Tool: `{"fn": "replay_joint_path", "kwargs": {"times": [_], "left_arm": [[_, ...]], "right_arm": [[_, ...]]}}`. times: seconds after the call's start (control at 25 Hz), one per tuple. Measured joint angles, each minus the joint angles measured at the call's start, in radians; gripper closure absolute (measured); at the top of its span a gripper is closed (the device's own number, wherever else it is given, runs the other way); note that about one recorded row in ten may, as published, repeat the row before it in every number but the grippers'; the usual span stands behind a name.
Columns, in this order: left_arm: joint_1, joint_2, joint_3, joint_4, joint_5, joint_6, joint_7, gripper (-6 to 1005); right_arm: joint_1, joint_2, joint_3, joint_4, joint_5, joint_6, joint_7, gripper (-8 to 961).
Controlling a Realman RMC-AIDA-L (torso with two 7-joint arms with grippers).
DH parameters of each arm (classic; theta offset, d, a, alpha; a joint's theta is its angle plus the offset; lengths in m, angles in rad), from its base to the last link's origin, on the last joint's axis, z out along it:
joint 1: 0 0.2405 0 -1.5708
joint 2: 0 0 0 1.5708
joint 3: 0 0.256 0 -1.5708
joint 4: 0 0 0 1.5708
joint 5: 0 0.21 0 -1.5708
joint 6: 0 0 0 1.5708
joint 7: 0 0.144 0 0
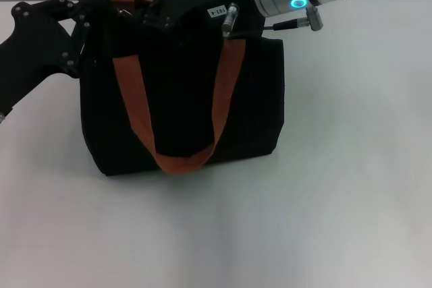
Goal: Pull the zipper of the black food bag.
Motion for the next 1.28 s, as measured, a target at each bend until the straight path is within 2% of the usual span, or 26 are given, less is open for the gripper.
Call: {"fn": "replay_joint_path", "kwargs": {"times": [0.32, 0.76, 1.04, 1.28], "left_arm": [[0.012, 0.0, -0.024, -0.007, -0.02, 0.004, 0.002, 969], [0.032, 0.001, -0.026, -0.002, -0.032, 0.0, 0.003, 970], [0.032, 0.002, -0.028, 0.001, -0.033, -0.004, 0.003, 969], [0.025, 0.004, -0.028, 0.002, -0.033, -0.013, 0.003, 970]], "right_arm": [[0.037, 0.001, -0.001, -0.01, -0.138, 0.001, 0.162, 954], [0.013, 0.003, 0.008, -0.068, -0.235, 0.006, 0.297, 954], [-0.061, 0.003, 0.011, -0.18, -0.354, 0.026, 0.441, 953], [-0.186, 0.005, 0.013, -0.33, -0.47, 0.039, 0.585, 953]]}}
